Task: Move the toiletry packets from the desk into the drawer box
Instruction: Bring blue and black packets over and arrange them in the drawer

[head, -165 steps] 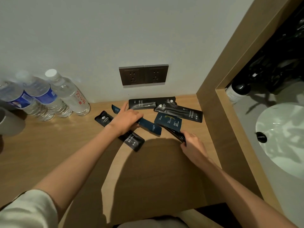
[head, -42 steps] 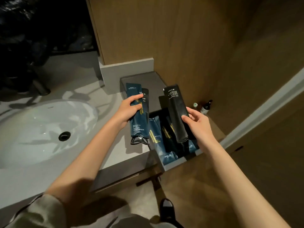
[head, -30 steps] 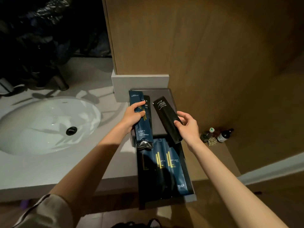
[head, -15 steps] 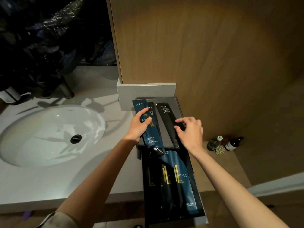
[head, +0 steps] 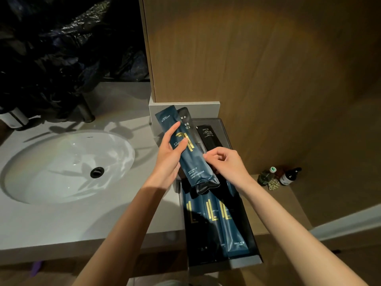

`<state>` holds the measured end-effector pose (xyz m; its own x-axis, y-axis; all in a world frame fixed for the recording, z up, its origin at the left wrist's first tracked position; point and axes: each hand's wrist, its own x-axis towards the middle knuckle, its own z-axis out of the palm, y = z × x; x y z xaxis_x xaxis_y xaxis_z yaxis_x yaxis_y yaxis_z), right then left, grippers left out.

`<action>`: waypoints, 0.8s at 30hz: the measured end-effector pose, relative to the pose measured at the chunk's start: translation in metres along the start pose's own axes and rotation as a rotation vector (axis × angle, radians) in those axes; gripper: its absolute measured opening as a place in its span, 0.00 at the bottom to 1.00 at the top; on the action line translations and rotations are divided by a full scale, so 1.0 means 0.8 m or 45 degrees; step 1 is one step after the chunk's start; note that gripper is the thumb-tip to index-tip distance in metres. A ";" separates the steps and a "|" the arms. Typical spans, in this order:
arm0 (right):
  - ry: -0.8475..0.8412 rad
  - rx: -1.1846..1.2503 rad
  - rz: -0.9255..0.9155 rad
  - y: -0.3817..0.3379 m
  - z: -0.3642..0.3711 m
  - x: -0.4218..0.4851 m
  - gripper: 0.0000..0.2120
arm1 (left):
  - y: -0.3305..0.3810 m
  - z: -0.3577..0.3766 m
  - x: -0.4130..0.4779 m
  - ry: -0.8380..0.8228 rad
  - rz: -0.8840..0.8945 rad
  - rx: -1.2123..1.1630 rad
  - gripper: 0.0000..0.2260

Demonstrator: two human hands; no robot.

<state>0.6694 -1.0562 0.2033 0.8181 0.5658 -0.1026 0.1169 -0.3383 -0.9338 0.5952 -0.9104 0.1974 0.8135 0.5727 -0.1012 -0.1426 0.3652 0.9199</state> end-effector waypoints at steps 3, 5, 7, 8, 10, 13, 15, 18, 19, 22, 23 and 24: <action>0.088 -0.077 -0.058 0.001 -0.002 -0.010 0.04 | -0.001 -0.012 -0.010 0.007 0.037 0.062 0.20; 0.150 -0.123 -0.060 0.002 -0.003 -0.018 0.04 | -0.001 -0.023 -0.016 0.035 0.040 0.078 0.19; 0.191 -0.164 -0.074 0.002 -0.007 -0.026 0.05 | 0.001 -0.038 -0.022 0.051 0.039 0.110 0.19; 0.210 -0.178 -0.087 0.002 -0.011 -0.031 0.05 | 0.004 -0.045 -0.026 0.059 0.042 0.137 0.18; 0.249 -0.185 -0.116 0.002 -0.019 -0.039 0.05 | 0.009 -0.060 -0.034 0.089 0.071 0.256 0.19; 0.319 -0.230 -0.172 0.000 -0.030 -0.052 0.05 | 0.016 -0.082 -0.040 0.075 0.135 0.530 0.19; 0.340 -0.328 -0.218 -0.001 -0.037 -0.060 0.06 | 0.022 -0.091 -0.045 0.040 0.149 0.635 0.17; 0.282 -0.606 -0.271 -0.008 -0.045 -0.074 0.06 | 0.036 -0.092 -0.055 -0.003 0.240 0.820 0.15; 0.255 -0.738 -0.286 -0.012 -0.046 -0.080 0.05 | 0.042 -0.090 -0.059 0.003 0.286 0.890 0.15; 0.199 -1.043 -0.417 -0.030 -0.046 -0.092 0.06 | 0.064 -0.082 -0.071 0.041 0.466 1.155 0.16; 0.185 -1.089 -0.490 -0.036 -0.045 -0.094 0.06 | 0.072 -0.080 -0.075 0.029 0.532 1.249 0.16; 0.170 -1.119 -0.566 -0.042 -0.045 -0.095 0.06 | 0.078 -0.077 -0.079 0.005 0.582 1.341 0.16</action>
<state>0.6236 -1.1146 0.2545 0.6490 0.7053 0.2854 0.7600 -0.5835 -0.2862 0.5000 -0.8788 0.2382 0.8049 0.4967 0.3246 0.1197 -0.6717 0.7311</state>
